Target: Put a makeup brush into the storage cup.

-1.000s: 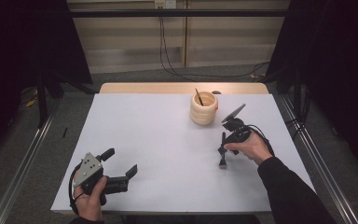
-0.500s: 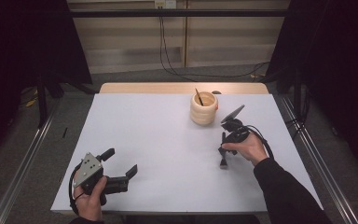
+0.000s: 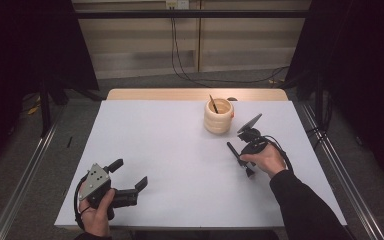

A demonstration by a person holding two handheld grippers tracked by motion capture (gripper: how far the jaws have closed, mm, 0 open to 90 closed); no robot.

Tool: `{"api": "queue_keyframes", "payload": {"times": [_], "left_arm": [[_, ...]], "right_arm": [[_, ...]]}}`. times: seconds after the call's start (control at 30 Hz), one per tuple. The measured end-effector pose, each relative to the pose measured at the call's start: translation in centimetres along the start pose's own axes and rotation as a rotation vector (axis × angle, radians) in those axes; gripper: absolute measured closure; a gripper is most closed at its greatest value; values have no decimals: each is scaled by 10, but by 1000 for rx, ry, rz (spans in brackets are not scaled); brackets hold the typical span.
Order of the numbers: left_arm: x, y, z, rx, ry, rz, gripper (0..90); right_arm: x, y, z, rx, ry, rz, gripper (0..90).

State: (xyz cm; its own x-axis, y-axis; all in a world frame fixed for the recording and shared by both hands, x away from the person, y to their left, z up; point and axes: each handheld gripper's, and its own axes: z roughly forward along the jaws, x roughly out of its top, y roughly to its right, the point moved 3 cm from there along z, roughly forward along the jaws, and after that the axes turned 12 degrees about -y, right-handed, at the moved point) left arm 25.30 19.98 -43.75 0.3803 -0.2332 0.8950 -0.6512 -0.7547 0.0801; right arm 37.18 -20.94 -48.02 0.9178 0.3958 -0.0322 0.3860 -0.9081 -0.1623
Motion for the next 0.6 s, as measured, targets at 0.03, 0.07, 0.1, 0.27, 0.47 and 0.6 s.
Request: {"api": "queue_keyframes", "payload": {"times": [0.03, 0.07, 0.1, 0.27, 0.47, 0.6], "left_arm": [[0, 0, 0, -6, 0, 3, 15], [0, 0, 0, -5, -1, 6, 15], [0, 0, 0, -7, 0, 7, 15], [0, 0, 0, -5, -2, 4, 16], [0, 0, 0, 0, 1, 0, 16], [0, 0, 0, 0, 1, 3, 16]], "right_arm": [[0, -1, 0, 0, -1, -9, 772], [0, 0, 0, -6, -6, -14, 774], [1, 0, 0, -2, -1, -28, 779], [1, 1, 0, 7, -2, -29, 783], [0, 2, -1, 22, 1, -31, 784], [-2, 2, -5, 32, 16, -38, 784]]}}
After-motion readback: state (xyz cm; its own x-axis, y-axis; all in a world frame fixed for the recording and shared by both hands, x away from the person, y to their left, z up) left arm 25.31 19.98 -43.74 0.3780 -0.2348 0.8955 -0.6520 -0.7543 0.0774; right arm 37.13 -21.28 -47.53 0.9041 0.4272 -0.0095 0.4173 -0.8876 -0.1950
